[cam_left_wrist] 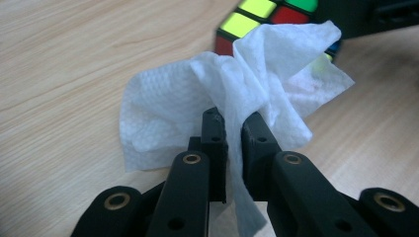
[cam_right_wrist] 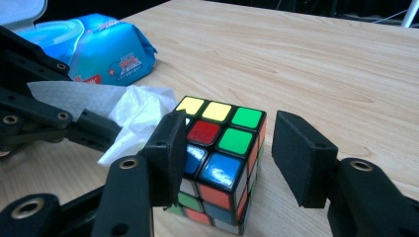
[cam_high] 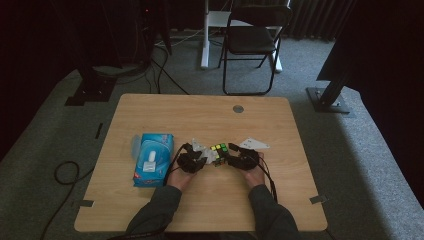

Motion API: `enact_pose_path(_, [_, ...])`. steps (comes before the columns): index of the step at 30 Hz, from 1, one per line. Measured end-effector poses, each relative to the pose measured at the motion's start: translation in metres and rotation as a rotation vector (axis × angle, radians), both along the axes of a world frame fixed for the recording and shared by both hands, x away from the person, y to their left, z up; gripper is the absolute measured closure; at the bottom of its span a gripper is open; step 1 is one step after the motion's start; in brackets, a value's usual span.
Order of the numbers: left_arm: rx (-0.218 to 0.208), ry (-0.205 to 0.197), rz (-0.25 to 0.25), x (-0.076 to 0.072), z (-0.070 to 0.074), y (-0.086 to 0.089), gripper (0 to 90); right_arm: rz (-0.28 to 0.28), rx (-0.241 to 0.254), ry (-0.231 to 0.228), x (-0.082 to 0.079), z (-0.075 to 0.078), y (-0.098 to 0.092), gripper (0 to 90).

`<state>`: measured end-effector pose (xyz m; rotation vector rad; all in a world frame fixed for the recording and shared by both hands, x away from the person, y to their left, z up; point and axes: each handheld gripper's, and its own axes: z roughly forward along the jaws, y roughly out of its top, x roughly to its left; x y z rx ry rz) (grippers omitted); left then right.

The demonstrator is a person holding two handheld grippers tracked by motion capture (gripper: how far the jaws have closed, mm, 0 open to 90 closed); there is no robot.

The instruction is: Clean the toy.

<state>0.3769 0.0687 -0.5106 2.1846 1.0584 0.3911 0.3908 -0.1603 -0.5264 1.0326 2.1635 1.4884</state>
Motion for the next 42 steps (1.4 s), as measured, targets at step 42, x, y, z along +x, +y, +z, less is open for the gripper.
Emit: enact_pose_path(42, [-0.033,-0.056,-0.065,-0.009,-0.005,-0.017,83.6,-0.045,0.057,0.078,0.003,-0.002,0.009,52.2])
